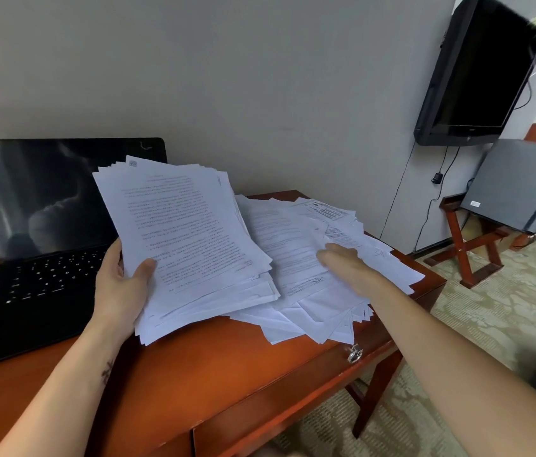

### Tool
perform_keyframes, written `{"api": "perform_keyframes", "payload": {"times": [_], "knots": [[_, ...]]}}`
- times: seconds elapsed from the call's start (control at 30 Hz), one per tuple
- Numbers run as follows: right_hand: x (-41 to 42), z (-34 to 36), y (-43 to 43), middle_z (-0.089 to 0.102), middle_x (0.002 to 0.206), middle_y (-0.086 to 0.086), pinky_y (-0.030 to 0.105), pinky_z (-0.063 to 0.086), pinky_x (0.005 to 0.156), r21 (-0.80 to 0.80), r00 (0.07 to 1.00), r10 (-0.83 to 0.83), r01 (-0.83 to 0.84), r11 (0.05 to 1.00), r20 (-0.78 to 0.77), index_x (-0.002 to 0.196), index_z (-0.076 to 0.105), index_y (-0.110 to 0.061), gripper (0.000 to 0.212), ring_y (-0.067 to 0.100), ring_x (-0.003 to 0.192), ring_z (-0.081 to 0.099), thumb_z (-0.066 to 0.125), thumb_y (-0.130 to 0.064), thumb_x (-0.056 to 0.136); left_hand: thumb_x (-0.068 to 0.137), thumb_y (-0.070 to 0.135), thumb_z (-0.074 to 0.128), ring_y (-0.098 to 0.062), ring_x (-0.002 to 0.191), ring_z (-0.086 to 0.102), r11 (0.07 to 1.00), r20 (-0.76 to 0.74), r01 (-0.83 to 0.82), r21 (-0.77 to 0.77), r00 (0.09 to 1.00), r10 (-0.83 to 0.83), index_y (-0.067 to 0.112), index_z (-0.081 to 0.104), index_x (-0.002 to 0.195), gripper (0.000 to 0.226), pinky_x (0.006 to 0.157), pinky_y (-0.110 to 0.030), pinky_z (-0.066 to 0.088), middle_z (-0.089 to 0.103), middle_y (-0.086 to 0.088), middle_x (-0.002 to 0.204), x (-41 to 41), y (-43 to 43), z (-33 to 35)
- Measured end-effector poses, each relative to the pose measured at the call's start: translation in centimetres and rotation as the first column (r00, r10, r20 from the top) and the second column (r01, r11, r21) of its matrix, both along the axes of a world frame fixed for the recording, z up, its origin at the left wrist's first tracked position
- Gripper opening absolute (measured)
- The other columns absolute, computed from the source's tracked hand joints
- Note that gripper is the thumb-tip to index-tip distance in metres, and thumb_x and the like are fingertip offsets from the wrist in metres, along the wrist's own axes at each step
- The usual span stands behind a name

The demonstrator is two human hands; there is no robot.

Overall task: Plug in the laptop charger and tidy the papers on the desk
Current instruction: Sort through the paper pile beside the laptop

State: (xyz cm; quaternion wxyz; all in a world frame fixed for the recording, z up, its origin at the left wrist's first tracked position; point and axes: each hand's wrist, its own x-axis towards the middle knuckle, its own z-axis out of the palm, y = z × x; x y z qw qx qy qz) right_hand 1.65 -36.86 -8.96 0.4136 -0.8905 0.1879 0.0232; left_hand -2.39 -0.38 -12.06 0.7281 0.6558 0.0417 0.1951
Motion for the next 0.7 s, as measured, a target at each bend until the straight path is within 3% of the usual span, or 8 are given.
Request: {"api": "perform_keyframes", "payload": {"times": [0.07,0.13,0.23,0.33,0.57,0.7], "knots": [[0.5,0.2,0.8,0.039,0.144,0.012,0.046,0.038,0.106,-0.111,0.999,-0.036,0.034,0.993,-0.018,0.133,0.052,-0.023,0.071,0.034,0.13,0.037,0.039,-0.061,0.075,0.102,0.009,0.064,-0.016,0.119,0.067,1.0,0.007,0.0,-0.008,1.0,0.0,0.036,0.051,0.148,0.055,0.094,-0.038,0.057,0.069,0.009,0.13,0.0,0.0,0.0],[1.0,0.0,1.6,0.043,0.146,0.014,0.047,0.038,0.109,-0.216,0.999,-0.043,0.044,0.975,0.009,0.144,0.046,-0.017,0.084,0.035,0.134,0.038,0.045,-0.075,0.083,0.103,0.009,0.063,-0.015,0.118,0.067,1.0,0.004,0.004,0.01,1.0,-0.004,0.034,0.051,0.148,0.053,0.089,-0.033,0.056,0.069,0.009,0.129,0.0,-0.1,-0.1],[1.2,-0.6,2.9,0.039,0.15,0.018,0.043,0.036,0.11,-0.349,0.999,-0.036,0.04,0.936,0.02,0.149,0.037,-0.008,0.102,0.036,0.14,0.034,0.056,-0.081,0.081,0.103,0.008,0.063,-0.014,0.118,0.066,0.999,-0.003,0.003,0.05,1.0,-0.003,0.033,0.051,0.147,0.052,0.085,-0.028,0.054,0.067,0.013,0.125,-0.1,-0.4,-0.1],[1.4,-0.7,4.2,0.04,0.146,0.02,0.039,0.035,0.108,-0.442,1.0,-0.01,0.005,0.897,-0.008,0.144,0.039,-0.005,0.102,0.034,0.136,0.036,0.065,-0.077,0.078,0.102,0.007,0.063,-0.016,0.12,0.064,0.997,-0.014,0.002,0.077,1.0,-0.001,0.031,0.05,0.147,0.053,0.086,-0.028,0.053,0.066,0.013,0.124,0.0,-0.4,-0.4],[3.1,0.4,5.0,0.035,0.149,0.018,0.039,0.035,0.109,-0.42,0.991,0.007,-0.064,0.905,-0.136,0.145,0.039,-0.013,0.094,0.032,0.139,0.032,0.076,-0.066,0.076,0.102,0.008,0.063,-0.016,0.121,0.064,0.995,-0.024,-0.007,0.095,1.0,0.009,0.03,0.05,0.147,0.051,0.085,-0.028,0.054,0.066,0.008,0.13,0.1,-0.2,-0.7],[3.4,0.7,3.8,0.02,0.159,0.017,0.046,0.027,0.116,-0.46,0.977,-0.007,-0.093,0.883,-0.212,0.155,0.026,-0.014,0.12,0.033,0.148,0.017,0.074,-0.08,0.065,0.102,0.008,0.063,-0.017,0.121,0.064,0.995,-0.026,-0.007,0.095,1.0,0.01,0.031,0.051,0.146,0.051,0.087,-0.031,0.054,0.067,0.008,0.13,0.2,-0.1,-0.8]]}}
